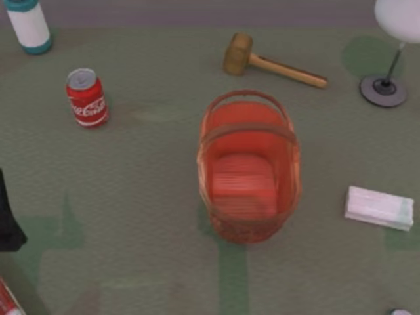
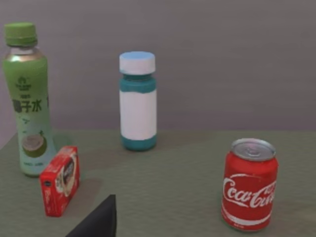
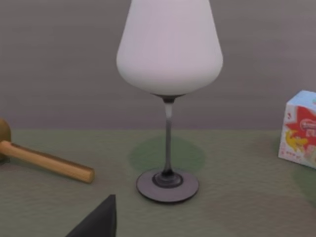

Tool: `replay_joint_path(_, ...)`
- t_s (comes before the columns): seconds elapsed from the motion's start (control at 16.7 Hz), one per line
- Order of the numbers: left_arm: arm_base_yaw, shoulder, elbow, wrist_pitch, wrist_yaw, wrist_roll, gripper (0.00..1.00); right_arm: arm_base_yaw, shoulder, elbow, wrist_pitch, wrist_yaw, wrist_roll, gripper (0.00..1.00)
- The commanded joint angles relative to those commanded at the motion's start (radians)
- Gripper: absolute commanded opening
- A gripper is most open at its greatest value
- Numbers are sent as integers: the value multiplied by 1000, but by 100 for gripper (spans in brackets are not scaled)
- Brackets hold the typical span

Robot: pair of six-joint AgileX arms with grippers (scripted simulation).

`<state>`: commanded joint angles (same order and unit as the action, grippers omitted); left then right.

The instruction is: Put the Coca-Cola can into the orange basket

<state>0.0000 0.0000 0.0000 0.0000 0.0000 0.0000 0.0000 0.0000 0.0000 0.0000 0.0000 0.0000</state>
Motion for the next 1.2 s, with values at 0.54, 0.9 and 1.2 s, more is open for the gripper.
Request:
replay_joint_path(0.54, -17, 190, 185, -126, 24, 47, 100, 0, 0, 0, 0, 0, 0, 100)
replay_joint_path(0.9, -50, 618, 552, -403, 64, 154, 100, 0, 0, 0, 0, 0, 0, 100)
replay_joint_path(1.2, -77, 1102, 940, -706, 91, 276, 100, 0, 0, 0, 0, 0, 0, 100)
